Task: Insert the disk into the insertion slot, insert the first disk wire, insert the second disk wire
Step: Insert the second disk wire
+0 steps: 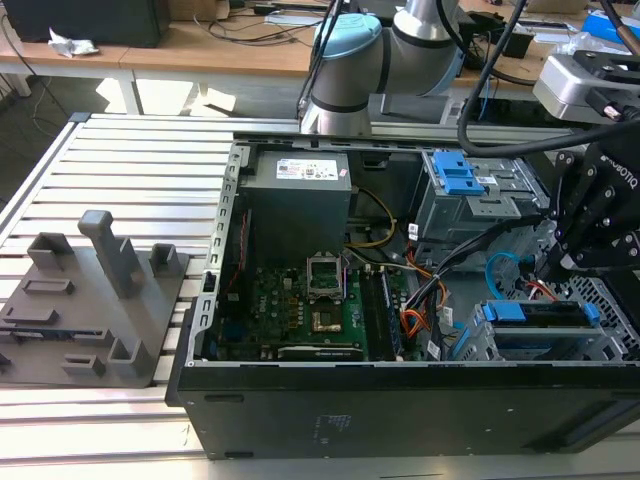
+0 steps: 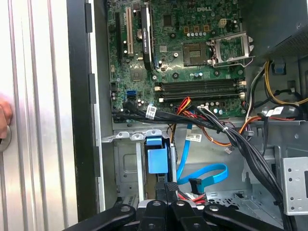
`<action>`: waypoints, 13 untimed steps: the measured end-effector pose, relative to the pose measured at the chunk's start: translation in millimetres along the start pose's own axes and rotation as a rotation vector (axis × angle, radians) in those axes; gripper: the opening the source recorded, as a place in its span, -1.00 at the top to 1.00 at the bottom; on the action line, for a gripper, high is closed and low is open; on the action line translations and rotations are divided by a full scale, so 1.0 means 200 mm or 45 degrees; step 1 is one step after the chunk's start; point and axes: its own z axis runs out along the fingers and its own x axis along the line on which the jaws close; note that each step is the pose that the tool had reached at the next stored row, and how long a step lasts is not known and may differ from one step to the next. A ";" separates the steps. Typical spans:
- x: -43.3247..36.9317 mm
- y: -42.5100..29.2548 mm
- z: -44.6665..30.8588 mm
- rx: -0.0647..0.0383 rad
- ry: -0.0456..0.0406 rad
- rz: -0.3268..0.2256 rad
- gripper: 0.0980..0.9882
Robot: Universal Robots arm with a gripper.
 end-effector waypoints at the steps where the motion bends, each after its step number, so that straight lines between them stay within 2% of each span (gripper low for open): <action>1: 0.000 0.000 0.000 0.000 0.000 0.000 0.98; 2: 0.000 0.001 0.000 0.000 0.000 0.000 0.98; 3: 0.000 0.002 0.000 0.000 0.000 0.000 0.56; 4: 0.000 0.002 0.000 0.000 0.000 0.000 0.41; 6: -0.001 0.002 0.000 0.000 0.000 0.000 0.41; 8: -0.034 0.005 -0.001 0.000 0.000 0.000 0.41; 10: -0.117 0.013 -0.005 0.000 0.000 0.000 0.41; 13: -0.185 0.027 -0.005 0.000 0.000 -0.003 0.41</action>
